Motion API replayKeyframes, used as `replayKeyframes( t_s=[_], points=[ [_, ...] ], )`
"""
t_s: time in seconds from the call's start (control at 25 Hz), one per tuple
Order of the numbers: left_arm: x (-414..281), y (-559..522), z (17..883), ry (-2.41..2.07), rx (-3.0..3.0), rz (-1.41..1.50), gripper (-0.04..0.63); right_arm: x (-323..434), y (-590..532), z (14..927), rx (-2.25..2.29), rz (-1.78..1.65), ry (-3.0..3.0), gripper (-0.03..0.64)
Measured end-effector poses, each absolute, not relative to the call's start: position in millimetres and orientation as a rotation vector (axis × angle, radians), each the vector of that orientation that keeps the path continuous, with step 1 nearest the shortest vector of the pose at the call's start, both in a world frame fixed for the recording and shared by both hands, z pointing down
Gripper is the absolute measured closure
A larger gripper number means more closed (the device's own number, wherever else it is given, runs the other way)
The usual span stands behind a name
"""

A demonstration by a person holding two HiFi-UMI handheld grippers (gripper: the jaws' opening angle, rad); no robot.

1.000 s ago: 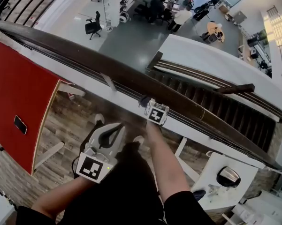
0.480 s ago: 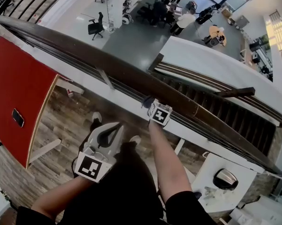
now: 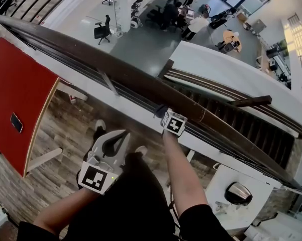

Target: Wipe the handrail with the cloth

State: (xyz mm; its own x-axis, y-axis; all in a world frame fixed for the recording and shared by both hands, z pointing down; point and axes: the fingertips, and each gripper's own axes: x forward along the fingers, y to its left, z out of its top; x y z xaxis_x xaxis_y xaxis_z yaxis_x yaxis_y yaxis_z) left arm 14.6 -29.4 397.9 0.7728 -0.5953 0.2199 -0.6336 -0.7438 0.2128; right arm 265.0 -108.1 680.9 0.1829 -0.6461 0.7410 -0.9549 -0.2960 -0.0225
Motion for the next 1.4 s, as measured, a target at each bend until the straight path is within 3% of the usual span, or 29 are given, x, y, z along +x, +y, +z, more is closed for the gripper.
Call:
replayKeyframes(
  t_s=[1.4],
  points=[
    [72, 18, 405, -0.942, 2.704, 0.24, 0.597, 377, -35, 680, 2.073, 0.886, -1.45, 0.5]
  ],
)
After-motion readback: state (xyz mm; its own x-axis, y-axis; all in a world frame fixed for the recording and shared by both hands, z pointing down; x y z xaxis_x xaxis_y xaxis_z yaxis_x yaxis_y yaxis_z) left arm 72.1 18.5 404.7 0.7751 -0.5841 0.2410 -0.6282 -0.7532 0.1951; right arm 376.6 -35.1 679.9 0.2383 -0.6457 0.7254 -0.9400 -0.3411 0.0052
